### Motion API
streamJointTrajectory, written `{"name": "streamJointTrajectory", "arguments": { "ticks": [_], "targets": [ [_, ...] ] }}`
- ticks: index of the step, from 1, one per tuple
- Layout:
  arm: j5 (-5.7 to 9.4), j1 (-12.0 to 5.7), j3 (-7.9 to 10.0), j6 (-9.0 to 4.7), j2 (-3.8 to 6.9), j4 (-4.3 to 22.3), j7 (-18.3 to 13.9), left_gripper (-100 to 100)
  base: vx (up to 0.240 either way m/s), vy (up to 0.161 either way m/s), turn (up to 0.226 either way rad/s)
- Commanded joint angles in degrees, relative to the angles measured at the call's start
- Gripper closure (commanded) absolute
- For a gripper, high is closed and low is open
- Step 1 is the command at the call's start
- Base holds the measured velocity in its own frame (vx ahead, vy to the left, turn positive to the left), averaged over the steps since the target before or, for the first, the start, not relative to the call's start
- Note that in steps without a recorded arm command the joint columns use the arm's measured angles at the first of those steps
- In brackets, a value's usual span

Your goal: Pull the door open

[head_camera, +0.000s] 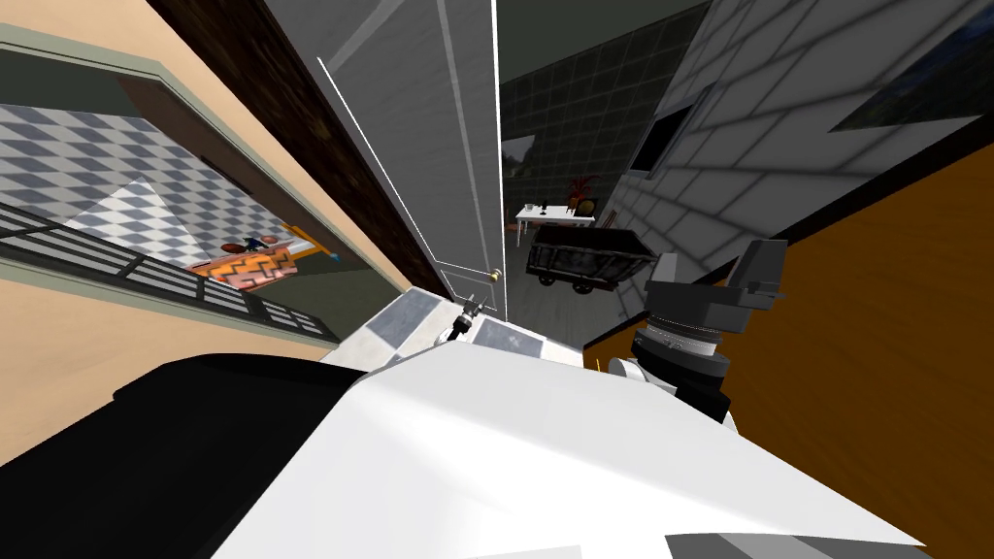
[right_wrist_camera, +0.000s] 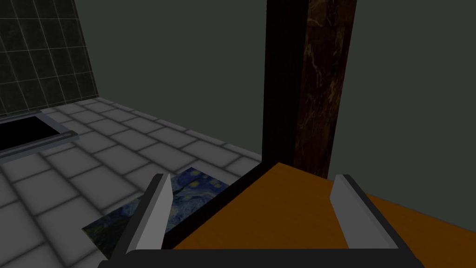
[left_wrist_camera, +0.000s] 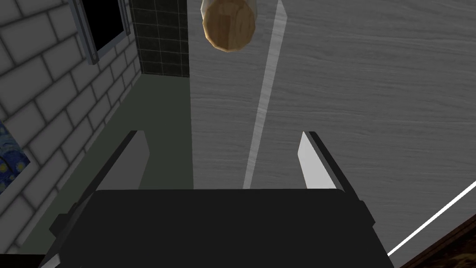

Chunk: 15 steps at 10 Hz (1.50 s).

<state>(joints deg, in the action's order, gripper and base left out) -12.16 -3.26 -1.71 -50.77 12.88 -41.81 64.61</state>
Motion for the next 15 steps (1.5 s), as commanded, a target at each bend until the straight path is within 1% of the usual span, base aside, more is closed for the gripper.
{"name": "streamJointTrajectory", "arguments": {
  "ticks": [1,3,4,5,6,8,9,13,14,15],
  "targets": [
    [-0.33,-0.64,-0.06,-0.40,0.18,1.94,1.60,-100,0.128,-0.039,0.028],
    [-0.66,-1.32,-0.12,-0.76,0.37,3.88,3.12,-100,0.139,-0.044,0.021],
    [-0.57,-0.89,-0.13,-0.52,0.35,2.92,2.52,-100,0.060,-0.021,0.007],
    [-0.39,-0.91,0.16,-1.72,1.22,4.18,2.16,-100,0.103,-0.090,-0.075],
    [-0.33,-0.91,0.25,-2.09,1.49,4.56,2.00,-100,0.126,-0.146,-0.039],
    [-0.02,-0.91,0.70,-3.95,2.81,6.44,1.21,-100,0.190,-0.145,-0.040],
    [0.07,-0.91,0.83,-4.45,3.18,6.96,0.99,-100,0.158,-0.118,-0.033],
    [0.71,-0.91,1.77,-8.29,5.92,10.85,-0.66,-100,0.182,-0.078,-0.047],
    [0.71,-0.91,1.77,-8.29,5.92,10.85,-0.66,-100,0.109,-0.033,0.042],
    [0.82,-0.91,1.93,-8.96,6.40,11.53,-0.95,-100,0.079,-0.013,-0.025]
  ]
}}
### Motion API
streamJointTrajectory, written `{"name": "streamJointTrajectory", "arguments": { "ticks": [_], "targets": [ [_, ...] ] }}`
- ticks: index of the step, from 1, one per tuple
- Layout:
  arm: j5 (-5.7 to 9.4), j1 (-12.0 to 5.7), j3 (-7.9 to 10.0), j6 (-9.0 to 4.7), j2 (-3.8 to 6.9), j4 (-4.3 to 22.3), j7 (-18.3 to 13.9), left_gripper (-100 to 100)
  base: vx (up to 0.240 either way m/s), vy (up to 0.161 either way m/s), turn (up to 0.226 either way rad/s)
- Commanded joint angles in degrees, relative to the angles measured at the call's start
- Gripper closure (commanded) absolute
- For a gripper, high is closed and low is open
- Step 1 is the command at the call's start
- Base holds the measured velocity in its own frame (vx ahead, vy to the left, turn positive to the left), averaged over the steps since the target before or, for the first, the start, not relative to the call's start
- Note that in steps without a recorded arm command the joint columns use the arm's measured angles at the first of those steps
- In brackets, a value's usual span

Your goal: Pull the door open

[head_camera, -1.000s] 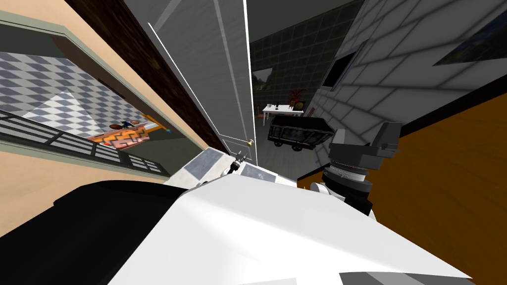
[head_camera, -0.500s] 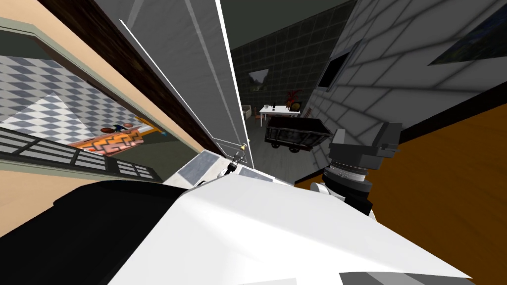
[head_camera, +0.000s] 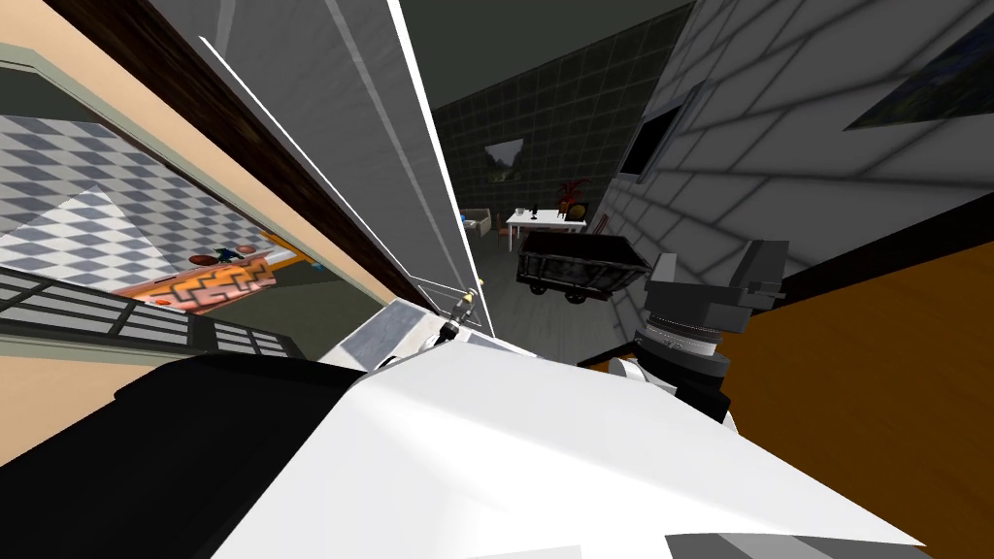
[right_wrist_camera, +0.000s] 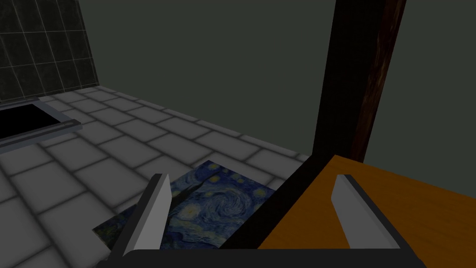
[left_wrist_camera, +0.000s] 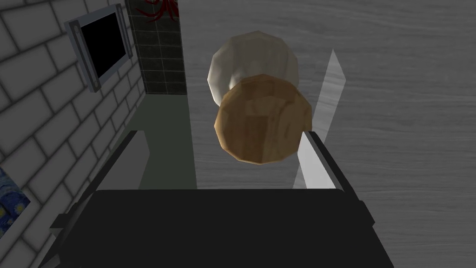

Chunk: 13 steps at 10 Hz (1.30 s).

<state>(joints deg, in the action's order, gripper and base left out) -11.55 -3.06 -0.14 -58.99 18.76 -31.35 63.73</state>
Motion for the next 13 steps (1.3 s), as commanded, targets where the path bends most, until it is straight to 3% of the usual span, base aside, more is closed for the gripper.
{"name": "streamJointTrajectory", "arguments": {
  "ticks": [1,2,3,8,9,13],
  "targets": [
    [0.32,-1.11,0.51,-1.33,0.94,1.67,-0.32,-100,0.123,0.009,-0.010],
    [0.02,-0.09,-0.01,-0.86,0.17,1.53,-0.16,-100,0.029,-0.006,0.026],
    [0.02,-0.09,-0.01,-0.86,0.17,1.53,-0.16,100,-0.036,-0.007,0.018],
    [0.02,-0.09,-0.01,-0.86,0.17,1.53,-0.16,100,-0.006,0.003,-0.002],
    [-0.08,0.27,-0.09,-1.40,0.73,1.35,-0.37,-100,-0.114,-0.016,0.028],
    [-0.32,0.55,-0.36,-2.25,1.83,0.82,-0.85,-100,-0.162,0.031,0.031]
  ]
}}
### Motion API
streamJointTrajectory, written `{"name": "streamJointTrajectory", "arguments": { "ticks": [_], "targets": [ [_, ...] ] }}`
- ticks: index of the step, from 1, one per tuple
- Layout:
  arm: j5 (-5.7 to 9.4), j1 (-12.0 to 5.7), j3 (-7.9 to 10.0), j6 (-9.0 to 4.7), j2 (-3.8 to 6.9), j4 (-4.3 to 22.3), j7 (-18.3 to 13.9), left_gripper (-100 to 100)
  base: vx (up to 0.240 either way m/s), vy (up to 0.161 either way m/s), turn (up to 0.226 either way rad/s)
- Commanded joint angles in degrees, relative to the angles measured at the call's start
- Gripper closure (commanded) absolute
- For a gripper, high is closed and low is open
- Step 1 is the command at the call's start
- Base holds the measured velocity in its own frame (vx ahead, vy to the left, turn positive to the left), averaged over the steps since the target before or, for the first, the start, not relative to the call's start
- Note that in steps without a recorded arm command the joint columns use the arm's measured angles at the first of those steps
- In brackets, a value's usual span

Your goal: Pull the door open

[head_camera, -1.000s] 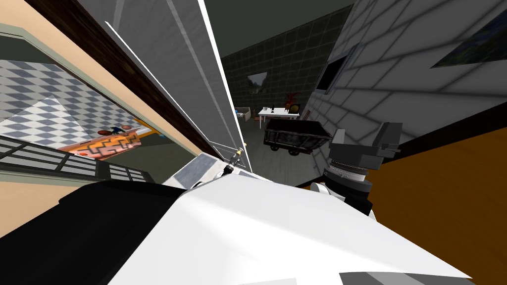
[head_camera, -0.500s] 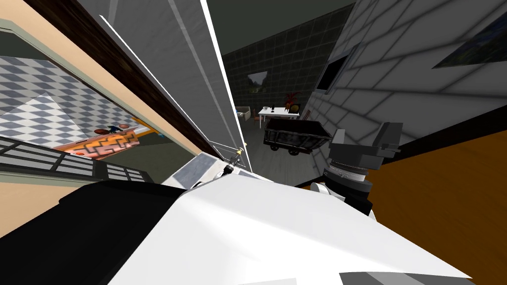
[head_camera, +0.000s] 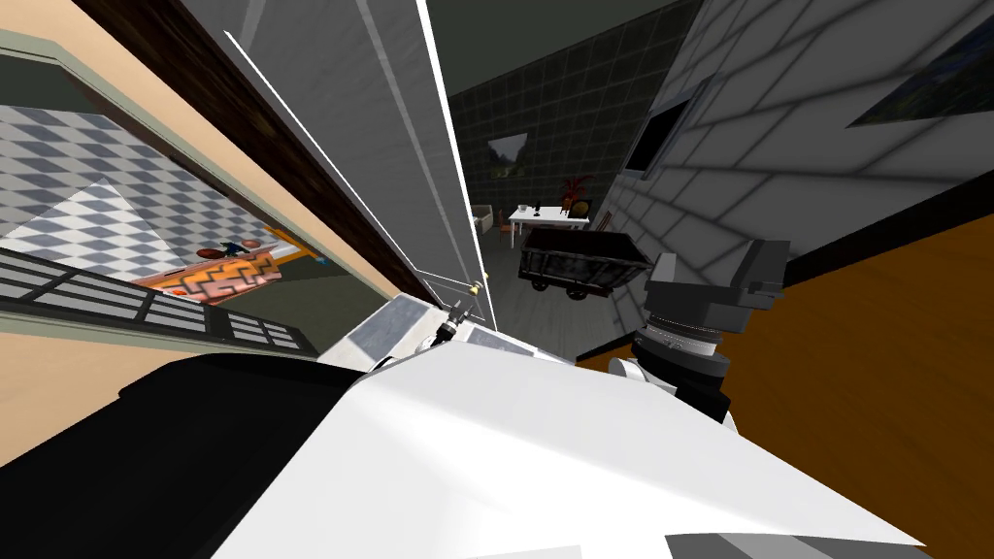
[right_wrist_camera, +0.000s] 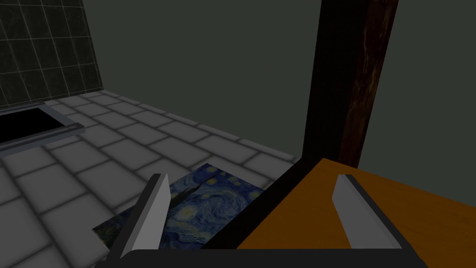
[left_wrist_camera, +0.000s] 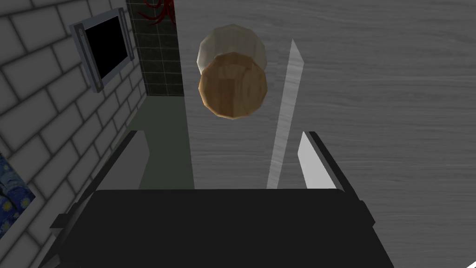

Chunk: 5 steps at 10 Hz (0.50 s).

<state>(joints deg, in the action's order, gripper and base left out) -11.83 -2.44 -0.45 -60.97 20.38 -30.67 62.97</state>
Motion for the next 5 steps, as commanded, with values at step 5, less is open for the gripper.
{"name": "streamJointTrajectory", "arguments": {
  "ticks": [5],
  "targets": [
    [-0.06,0.44,-1.06,-0.58,0.67,-0.88,-0.23,-100,-0.039,0.011,0.044]
  ]
}}
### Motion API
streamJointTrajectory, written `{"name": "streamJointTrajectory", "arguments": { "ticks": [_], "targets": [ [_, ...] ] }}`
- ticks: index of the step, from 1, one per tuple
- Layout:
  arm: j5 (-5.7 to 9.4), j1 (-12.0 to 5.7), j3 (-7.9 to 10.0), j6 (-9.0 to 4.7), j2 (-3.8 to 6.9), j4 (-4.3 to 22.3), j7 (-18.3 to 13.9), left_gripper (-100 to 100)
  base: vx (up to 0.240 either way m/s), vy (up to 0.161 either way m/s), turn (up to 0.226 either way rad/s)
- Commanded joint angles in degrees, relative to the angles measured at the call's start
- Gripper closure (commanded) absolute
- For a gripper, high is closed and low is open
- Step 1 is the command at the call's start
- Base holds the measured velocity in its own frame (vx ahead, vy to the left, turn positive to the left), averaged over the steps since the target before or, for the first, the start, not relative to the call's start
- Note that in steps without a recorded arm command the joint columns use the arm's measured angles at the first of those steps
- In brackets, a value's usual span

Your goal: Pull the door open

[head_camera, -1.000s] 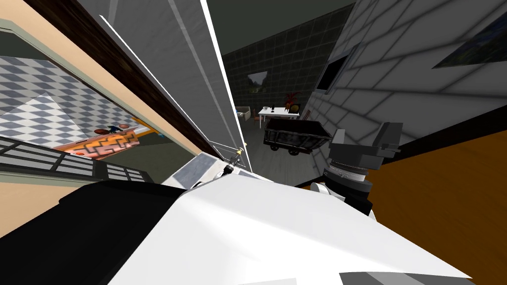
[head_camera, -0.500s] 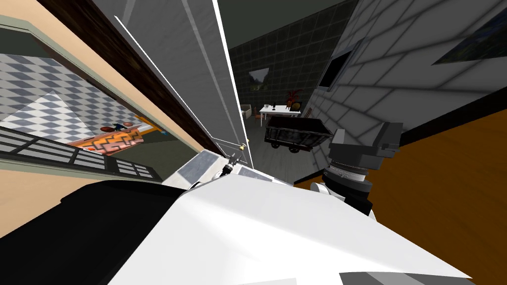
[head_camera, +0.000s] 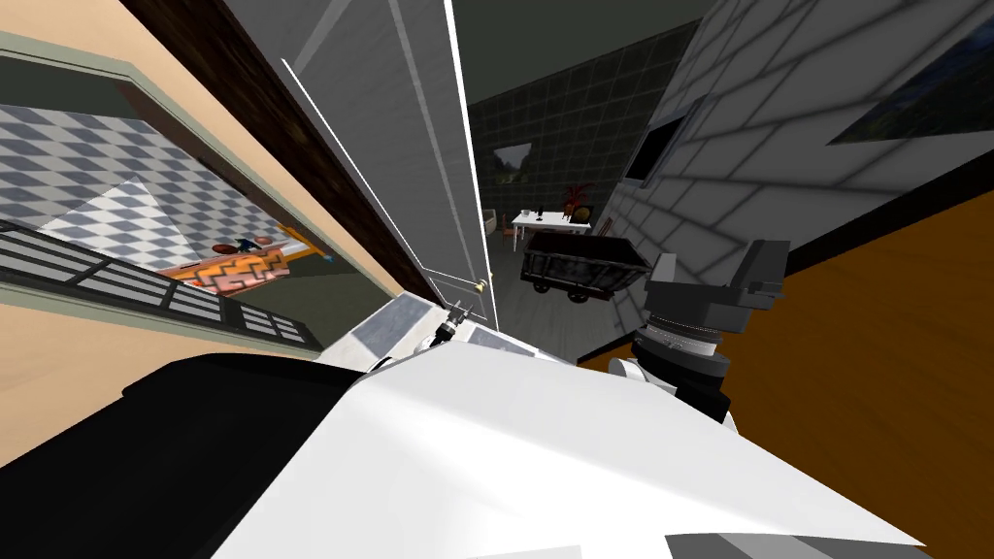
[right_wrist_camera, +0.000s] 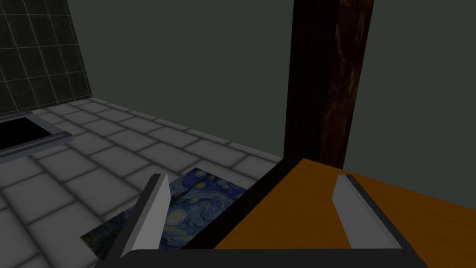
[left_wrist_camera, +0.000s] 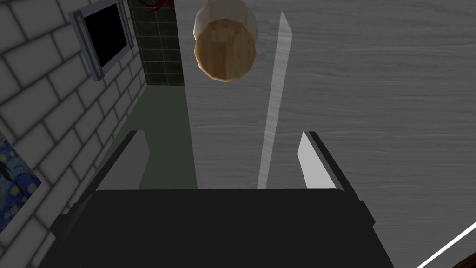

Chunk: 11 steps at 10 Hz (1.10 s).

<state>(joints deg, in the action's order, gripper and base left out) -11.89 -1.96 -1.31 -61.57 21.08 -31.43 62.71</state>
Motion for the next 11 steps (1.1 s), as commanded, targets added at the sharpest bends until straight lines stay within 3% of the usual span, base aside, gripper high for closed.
{"name": "streamJointTrajectory", "arguments": {
  "ticks": [1,5,9,10,11],
  "targets": [
    [0.04,0.05,-0.46,0.03,-0.03,-0.35,0.04,-100,0.171,-0.080,0.039],
    [0.26,0.97,-2.83,0.16,-0.03,-2.49,0.18,-100,0.191,-0.085,0.093],
    [0.45,1.74,-4.83,0.27,-0.03,-4.29,0.29,-100,0.170,-0.012,0.127],
    [0.21,2.69,-5.02,0.26,-0.28,-3.92,0.14,-100,0.023,-0.009,0.045],
    [0.21,2.69,-5.02,0.26,-0.28,-3.92,0.14,100,-0.029,0.002,0.009]
  ]
}}
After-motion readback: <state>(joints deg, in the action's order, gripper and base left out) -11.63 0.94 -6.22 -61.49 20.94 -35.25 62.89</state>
